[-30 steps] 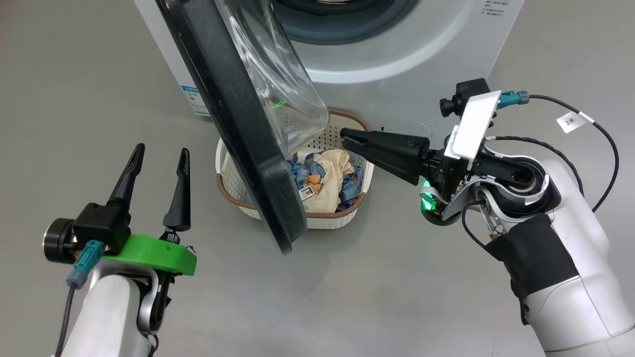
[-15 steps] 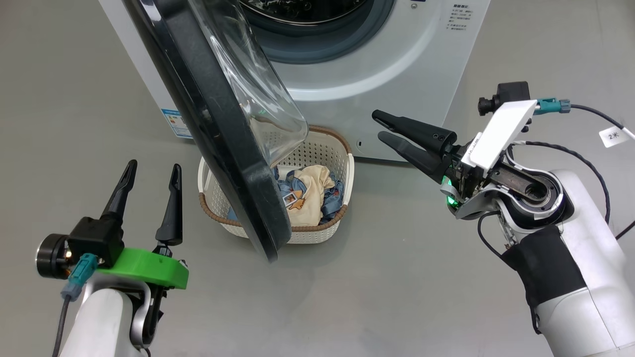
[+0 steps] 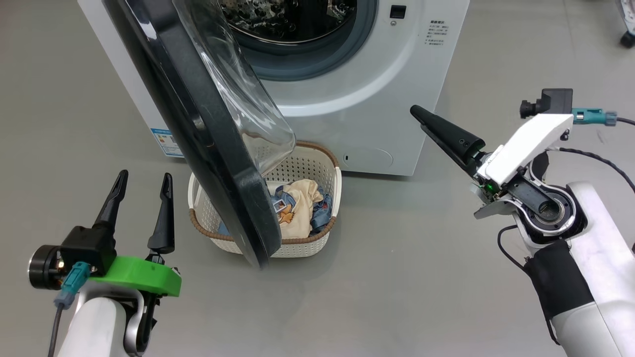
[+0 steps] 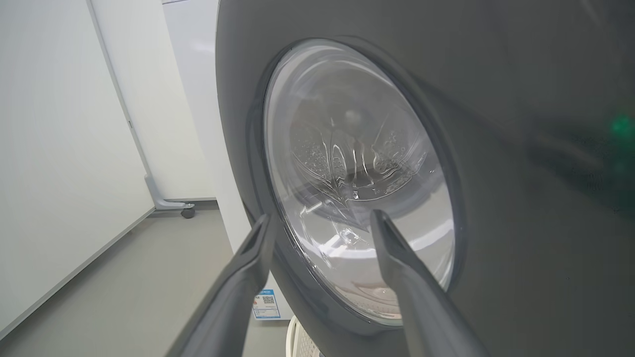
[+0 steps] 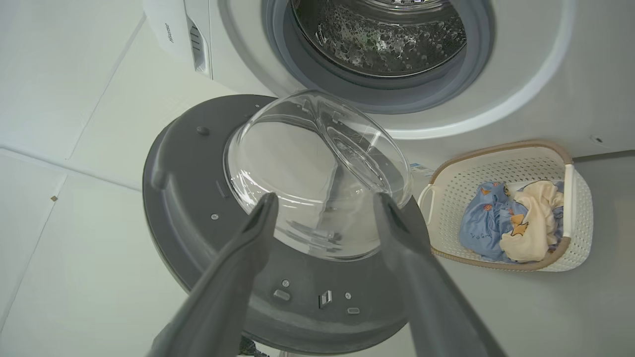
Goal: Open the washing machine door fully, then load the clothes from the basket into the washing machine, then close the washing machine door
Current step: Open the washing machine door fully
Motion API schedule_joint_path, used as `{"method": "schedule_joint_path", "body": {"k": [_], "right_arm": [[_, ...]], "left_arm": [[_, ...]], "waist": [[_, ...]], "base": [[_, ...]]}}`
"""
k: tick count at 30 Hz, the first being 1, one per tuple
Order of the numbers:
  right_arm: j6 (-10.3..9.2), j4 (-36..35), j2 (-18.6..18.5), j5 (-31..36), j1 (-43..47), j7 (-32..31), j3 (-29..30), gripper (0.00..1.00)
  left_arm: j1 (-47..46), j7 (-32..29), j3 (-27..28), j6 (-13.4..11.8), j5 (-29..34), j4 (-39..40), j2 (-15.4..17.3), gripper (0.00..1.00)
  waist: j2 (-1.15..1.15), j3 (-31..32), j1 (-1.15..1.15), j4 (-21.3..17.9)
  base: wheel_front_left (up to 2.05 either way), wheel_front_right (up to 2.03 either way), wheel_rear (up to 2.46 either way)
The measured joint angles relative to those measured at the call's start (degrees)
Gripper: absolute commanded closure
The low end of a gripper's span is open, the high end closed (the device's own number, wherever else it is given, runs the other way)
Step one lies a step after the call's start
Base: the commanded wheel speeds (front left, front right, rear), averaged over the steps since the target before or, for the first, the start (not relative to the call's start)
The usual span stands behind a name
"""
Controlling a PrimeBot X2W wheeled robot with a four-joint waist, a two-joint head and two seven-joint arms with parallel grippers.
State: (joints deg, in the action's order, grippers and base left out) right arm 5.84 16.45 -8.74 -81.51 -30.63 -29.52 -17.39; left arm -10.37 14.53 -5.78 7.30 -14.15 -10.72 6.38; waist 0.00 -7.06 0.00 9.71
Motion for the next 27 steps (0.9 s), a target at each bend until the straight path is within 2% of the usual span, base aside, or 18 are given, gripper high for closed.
{"method": "schedule_joint_path", "body": {"k": [9, 22, 27], "right_arm": [[0.68, -1.36, -2.44, 9.32, 2.21, 10.89, 0.78, 0.00], [1.15, -2.98, -7.50, 25.60, 7.57, 25.35, -2.43, 0.00], [1.15, -2.97, -8.67, 29.50, 10.10, 30.83, -2.66, 0.00]], "left_arm": [[1.21, 0.00, 0.70, 0.00, 0.00, 0.07, 0.08, 0.00], [3.09, 0.00, 1.75, 0.00, 0.00, 0.51, 0.29, 0.00], [3.99, 0.00, 1.74, 0.00, 0.00, 0.65, 0.27, 0.00]], "waist": [[0.00, 1.76, 0.00, -1.43], [0.00, 3.15, 0.00, -3.06], [0.00, 3.69, 0.00, -3.40]], "base": [[0.00, 0.00, 0.00], [0.00, 0.00, 0.00], [0.00, 0.00, 0.00]]}}
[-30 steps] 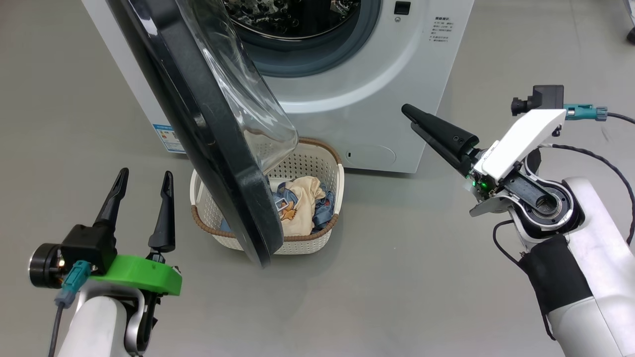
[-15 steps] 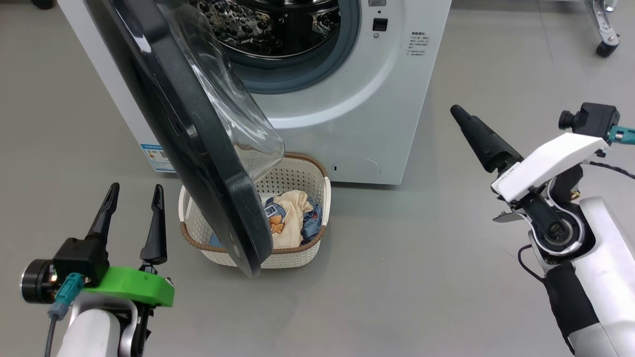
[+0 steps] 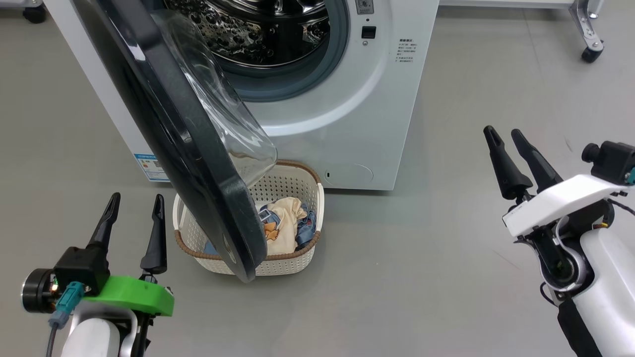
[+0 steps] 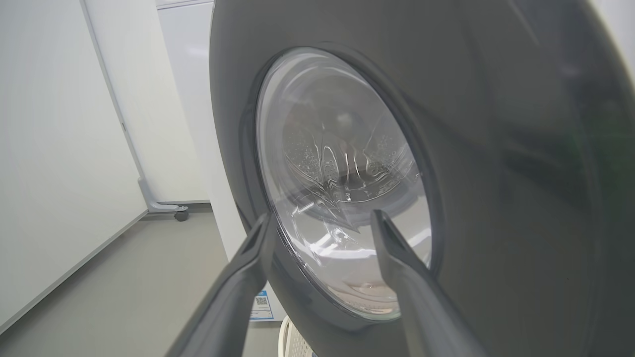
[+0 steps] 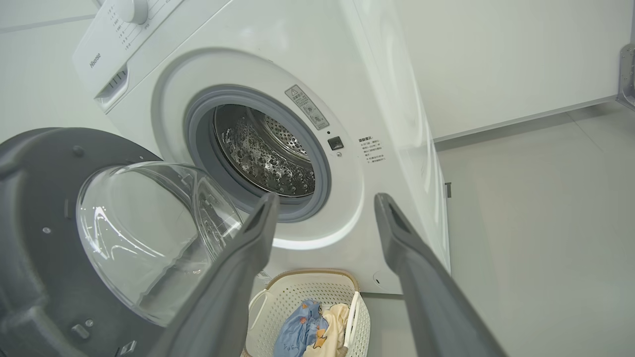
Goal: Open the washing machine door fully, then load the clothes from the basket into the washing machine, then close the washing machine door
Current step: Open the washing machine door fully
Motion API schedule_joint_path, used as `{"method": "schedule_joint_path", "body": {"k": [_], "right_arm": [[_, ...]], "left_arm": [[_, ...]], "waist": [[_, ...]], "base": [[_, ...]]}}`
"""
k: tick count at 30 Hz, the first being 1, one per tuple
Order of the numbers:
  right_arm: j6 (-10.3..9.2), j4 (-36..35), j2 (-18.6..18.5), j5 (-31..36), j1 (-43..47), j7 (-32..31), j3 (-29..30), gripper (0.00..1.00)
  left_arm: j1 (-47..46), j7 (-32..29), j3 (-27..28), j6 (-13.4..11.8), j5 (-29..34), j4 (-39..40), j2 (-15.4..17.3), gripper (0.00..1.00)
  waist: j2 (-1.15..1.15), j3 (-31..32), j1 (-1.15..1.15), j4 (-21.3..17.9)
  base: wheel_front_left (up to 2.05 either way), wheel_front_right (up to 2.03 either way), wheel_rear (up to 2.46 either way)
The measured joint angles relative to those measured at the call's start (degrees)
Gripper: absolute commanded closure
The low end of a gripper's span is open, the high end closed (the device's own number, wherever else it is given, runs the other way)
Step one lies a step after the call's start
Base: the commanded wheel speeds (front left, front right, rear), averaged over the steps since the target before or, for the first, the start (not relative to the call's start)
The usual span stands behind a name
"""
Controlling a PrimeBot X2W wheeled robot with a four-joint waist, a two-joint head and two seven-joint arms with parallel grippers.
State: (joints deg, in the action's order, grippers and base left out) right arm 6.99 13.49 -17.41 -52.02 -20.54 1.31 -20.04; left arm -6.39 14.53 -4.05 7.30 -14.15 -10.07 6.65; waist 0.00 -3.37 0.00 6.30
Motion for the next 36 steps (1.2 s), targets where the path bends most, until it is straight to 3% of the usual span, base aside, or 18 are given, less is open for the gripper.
{"method": "schedule_joint_path", "body": {"k": [11, 20, 30, 36], "right_arm": [[-0.07, 2.04, -2.00, 9.21, 6.84, 10.10, -1.57, 0.00], [-3.01, 2.14, -4.71, 17.72, 10.60, 12.67, -2.66, 0.00], [-7.72, 1.60, -4.22, 22.18, 16.08, 13.16, -1.03, 0.00], [-9.46, -2.05, -3.19, 25.21, 17.56, 13.16, 0.92, 0.00]], "left_arm": [[3.10, 0.00, 2.12, 0.00, 0.00, 0.36, -0.03, 0.00], [4.44, 0.00, 2.44, 0.00, 0.00, 1.25, -0.37, 0.00], [6.80, 0.00, 4.78, 0.00, 0.00, 1.86, -1.18, 0.00], [8.73, 0.00, 6.02, -0.01, 0.00, 2.79, -1.83, 0.00]], "waist": [[0.00, 1.58, 0.00, -1.06], [0.00, 2.15, 0.00, -1.78], [0.00, 2.58, 0.00, -2.37], [0.00, 2.76, 0.00, -2.60]], "base": [[0.00, 0.00, 0.00], [0.00, 0.00, 0.00], [0.00, 0.00, 0.00], [0.00, 0.00, 0.00]]}}
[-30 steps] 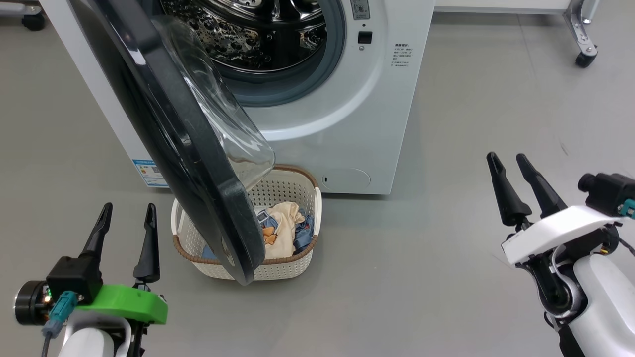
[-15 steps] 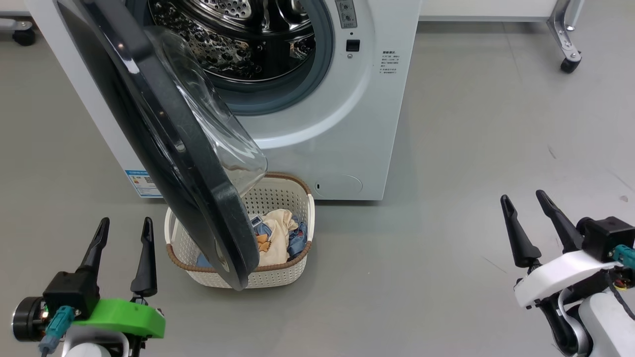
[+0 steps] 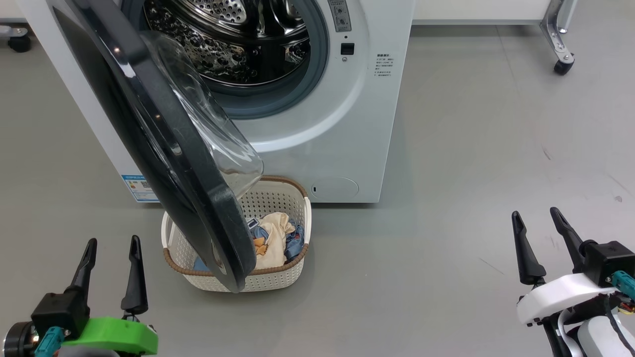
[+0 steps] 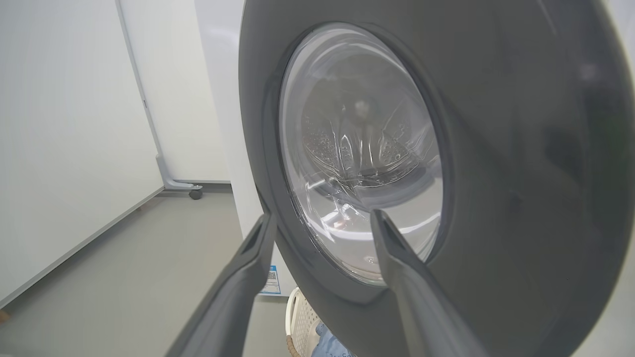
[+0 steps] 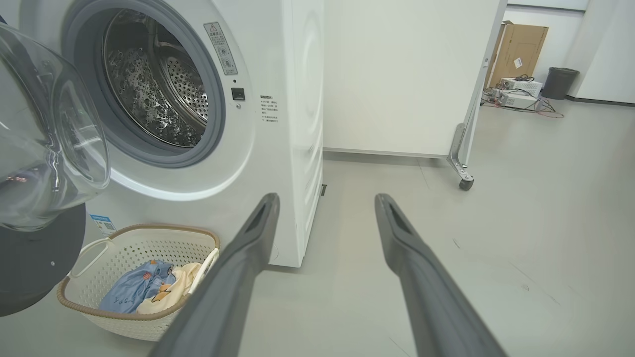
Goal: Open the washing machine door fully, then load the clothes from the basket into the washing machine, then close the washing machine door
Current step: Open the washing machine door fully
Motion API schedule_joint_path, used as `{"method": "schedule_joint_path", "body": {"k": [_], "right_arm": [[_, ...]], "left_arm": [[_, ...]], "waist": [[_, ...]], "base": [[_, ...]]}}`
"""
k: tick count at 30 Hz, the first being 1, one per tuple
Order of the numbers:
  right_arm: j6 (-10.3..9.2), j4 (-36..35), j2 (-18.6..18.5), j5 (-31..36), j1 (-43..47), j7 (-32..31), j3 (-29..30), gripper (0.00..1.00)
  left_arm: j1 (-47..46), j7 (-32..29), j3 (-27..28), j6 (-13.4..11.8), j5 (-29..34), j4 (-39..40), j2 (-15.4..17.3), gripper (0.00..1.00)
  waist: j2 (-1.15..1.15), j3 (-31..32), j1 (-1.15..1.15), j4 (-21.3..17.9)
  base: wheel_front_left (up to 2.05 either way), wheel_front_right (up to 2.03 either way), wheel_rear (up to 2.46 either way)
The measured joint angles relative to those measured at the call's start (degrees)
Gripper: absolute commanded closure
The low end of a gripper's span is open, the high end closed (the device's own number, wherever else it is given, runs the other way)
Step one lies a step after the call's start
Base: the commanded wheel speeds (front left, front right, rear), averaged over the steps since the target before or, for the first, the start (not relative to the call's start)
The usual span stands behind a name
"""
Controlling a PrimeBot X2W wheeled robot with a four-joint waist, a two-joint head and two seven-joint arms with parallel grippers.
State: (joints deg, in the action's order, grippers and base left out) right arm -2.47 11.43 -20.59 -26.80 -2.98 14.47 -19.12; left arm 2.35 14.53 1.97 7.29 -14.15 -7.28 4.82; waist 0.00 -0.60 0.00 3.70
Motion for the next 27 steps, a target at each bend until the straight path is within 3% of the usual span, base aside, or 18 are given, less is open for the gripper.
{"method": "schedule_joint_path", "body": {"k": [27], "right_arm": [[-0.77, -4.60, 3.54, 5.35, 5.82, 0.01, 3.67, 0.00]], "left_arm": [[2.15, 0.00, 0.88, -0.23, 0.93, 1.03, -1.03, 0.00]], "waist": [[0.00, 0.22, 0.00, 0.17]], "base": [[0.00, 0.00, 0.00]]}}
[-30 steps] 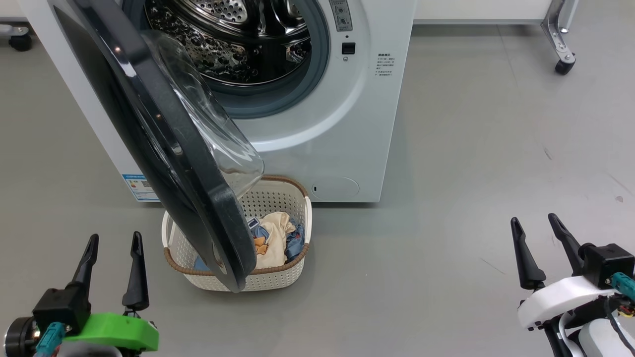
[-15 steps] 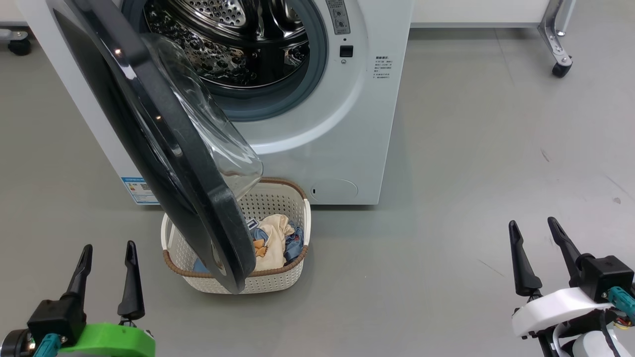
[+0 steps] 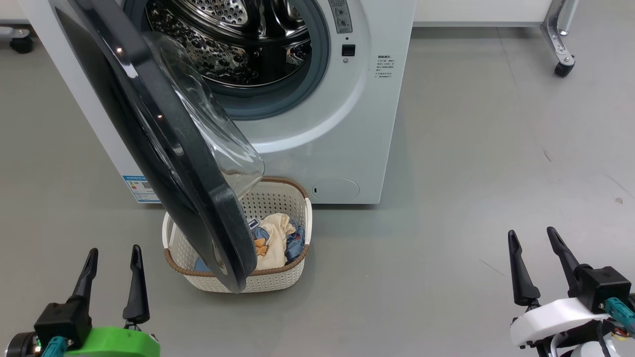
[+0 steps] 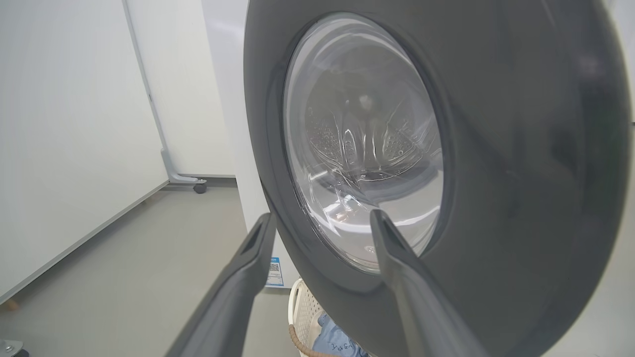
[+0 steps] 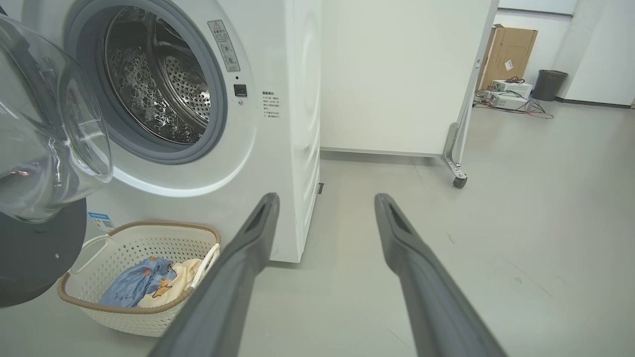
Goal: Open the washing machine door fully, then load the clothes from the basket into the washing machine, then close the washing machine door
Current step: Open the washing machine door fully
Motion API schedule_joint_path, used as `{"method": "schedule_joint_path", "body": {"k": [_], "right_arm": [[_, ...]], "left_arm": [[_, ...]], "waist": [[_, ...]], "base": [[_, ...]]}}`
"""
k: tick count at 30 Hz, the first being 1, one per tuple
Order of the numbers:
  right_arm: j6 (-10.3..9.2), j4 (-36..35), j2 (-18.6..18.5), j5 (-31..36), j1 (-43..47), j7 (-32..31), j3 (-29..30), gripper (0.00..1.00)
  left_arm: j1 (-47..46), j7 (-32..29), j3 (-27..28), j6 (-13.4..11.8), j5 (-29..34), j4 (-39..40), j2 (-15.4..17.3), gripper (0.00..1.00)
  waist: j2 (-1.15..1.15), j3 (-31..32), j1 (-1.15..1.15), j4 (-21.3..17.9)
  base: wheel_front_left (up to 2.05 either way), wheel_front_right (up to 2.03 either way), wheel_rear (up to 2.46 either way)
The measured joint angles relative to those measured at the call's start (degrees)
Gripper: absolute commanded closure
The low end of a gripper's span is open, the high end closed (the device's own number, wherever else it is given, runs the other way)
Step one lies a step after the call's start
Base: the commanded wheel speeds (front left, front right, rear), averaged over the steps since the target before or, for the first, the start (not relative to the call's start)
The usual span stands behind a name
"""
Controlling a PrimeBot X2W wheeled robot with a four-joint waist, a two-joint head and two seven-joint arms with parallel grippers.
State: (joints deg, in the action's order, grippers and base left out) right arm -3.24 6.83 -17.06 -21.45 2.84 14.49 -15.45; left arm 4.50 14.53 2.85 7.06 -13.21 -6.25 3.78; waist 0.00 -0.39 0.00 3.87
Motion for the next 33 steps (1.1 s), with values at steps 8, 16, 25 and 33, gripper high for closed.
{"method": "schedule_joint_path", "body": {"k": [8, 16, 25, 33], "right_arm": [[0.19, -0.01, 0.81, 0.51, 0.24, -0.01, 0.59, 0.00], [0.90, 0.01, 1.29, 1.03, 0.63, 0.00, 1.05, 0.00], [1.68, 0.09, 2.25, 1.93, 1.27, -0.01, 1.82, 0.00], [2.30, 0.25, 2.65, 2.48, 1.48, -0.01, 2.41, 0.00]], "left_arm": [[0.05, 0.00, -0.16, 0.00, 0.08, -0.02, -0.42, 0.00], [0.09, 0.00, -0.44, 0.00, 0.08, -0.09, -0.49, 0.00], [0.20, 0.00, -0.51, 0.05, 0.08, -0.14, -0.52, 0.00], [0.24, 0.00, -0.55, 0.05, 0.08, -0.23, -0.59, 0.13]], "waist": [[0.00, 0.04, 0.00, 0.01], [0.00, 0.30, 0.00, 0.01], [0.00, 0.65, 0.00, 0.17], [0.00, 0.84, 0.00, 0.21]], "base": [[0.00, 0.00, 0.00], [0.00, 0.00, 0.00], [0.00, 0.00, 0.00], [0.00, 0.00, 0.00]]}}
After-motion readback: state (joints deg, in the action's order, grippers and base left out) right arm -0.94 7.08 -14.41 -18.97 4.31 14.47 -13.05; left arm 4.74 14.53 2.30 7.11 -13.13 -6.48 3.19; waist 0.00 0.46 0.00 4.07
